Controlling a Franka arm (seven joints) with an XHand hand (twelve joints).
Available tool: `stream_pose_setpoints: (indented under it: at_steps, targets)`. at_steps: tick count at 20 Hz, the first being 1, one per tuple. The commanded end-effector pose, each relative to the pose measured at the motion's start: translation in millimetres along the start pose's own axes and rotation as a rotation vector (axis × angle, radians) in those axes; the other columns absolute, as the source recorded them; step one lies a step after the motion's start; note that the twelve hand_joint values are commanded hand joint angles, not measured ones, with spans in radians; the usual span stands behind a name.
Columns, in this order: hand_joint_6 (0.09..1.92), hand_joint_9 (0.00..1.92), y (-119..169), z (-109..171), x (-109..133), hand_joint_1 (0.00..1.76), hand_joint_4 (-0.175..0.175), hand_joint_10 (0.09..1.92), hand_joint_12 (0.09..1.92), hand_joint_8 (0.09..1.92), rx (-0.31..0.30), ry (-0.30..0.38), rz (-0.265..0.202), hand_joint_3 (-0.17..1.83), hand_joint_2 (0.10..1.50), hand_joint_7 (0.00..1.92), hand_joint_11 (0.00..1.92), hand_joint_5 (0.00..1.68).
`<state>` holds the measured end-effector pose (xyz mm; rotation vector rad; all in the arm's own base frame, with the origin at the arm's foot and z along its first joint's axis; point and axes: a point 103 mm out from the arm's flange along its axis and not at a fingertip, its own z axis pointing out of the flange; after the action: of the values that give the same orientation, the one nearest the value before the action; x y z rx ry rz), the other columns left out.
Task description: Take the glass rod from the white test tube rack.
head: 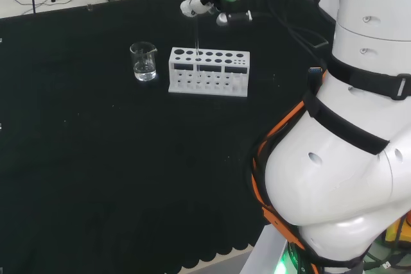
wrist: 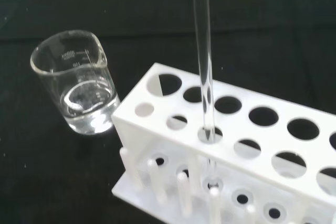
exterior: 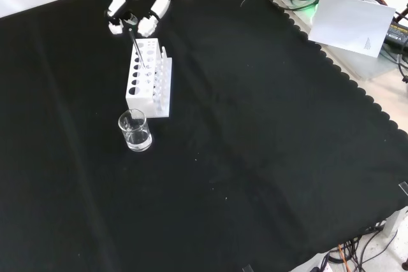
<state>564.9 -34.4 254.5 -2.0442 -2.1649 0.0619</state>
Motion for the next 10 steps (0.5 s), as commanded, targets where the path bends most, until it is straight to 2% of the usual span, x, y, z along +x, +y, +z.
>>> stream_pose_setpoints:
  at_steps: [1,7,10]
  targets:
    - [0.90,1.12,11.9,6.7,8.3,0.66,-0.175,1.07,1.30,1.15,0.026,-0.021,0.002,-0.17,1.19,0.81,1.06,0.35]
    - [0.93,1.16,14.2,9.9,7.9,0.67,-0.175,1.08,1.30,1.16,0.025,-0.023,0.000,-0.17,1.19,0.86,1.08,0.40]
    - [0.97,1.19,10.3,12.6,-0.8,0.68,-0.175,1.08,1.30,1.15,0.010,-0.024,-0.004,-0.17,1.19,0.91,1.08,0.46]
